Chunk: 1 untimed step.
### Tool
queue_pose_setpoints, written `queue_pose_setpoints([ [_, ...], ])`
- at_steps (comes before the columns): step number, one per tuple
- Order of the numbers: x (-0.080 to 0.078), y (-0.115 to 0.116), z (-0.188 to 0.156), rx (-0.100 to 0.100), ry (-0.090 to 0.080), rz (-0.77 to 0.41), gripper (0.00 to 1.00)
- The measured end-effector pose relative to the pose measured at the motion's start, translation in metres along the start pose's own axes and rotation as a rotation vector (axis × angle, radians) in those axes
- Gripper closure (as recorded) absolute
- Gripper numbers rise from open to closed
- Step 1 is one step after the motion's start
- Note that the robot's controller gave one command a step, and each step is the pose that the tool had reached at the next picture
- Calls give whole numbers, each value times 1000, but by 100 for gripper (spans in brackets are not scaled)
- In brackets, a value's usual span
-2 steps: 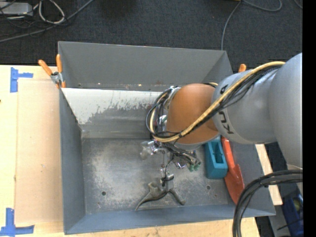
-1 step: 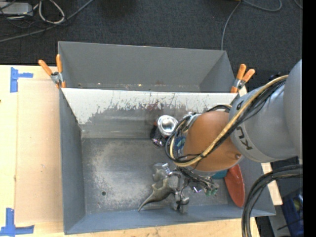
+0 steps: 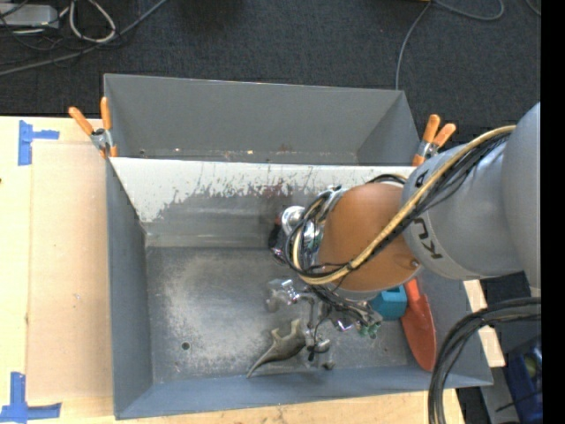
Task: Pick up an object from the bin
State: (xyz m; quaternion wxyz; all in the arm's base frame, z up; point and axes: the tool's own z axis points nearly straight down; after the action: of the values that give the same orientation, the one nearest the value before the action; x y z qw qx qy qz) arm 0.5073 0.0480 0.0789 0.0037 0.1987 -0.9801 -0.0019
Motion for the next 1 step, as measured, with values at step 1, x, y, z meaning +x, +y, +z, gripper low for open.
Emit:
queue_pose_setpoints([
  [1, 26, 0, 10, 3, -2, 21, 100],
])
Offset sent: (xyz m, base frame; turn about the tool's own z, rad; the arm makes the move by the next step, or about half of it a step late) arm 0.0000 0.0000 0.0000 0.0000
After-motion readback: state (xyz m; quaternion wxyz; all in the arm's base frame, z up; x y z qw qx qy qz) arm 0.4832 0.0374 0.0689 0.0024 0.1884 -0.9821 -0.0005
